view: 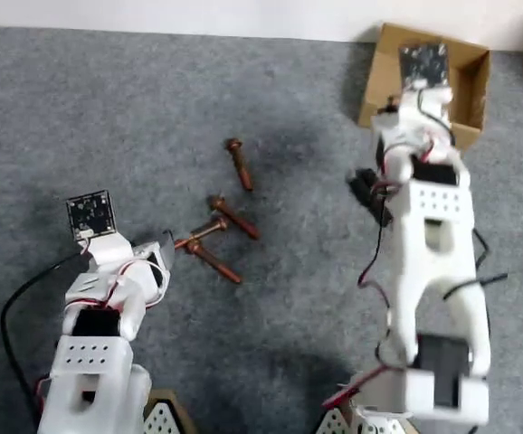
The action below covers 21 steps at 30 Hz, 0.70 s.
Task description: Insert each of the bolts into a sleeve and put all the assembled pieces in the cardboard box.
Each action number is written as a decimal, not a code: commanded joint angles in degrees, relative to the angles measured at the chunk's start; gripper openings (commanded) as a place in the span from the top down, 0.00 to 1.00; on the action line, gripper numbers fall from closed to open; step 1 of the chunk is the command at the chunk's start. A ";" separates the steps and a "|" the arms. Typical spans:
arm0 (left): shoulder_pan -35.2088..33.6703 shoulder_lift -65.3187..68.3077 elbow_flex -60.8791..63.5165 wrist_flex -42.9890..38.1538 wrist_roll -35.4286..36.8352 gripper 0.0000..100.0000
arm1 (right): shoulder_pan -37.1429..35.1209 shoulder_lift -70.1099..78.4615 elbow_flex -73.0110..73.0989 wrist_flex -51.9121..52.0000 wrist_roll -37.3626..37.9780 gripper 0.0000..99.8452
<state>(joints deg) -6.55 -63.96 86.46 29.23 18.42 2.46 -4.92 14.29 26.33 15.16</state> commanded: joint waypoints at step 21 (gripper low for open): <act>1.27 0.04 -0.13 -1.49 -3.25 0.79 | 1.71 56.75 -72.57 -1.19 -0.79 1.00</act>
<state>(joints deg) -6.29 -63.96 86.55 29.23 16.22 3.69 50.02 -47.87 26.33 15.16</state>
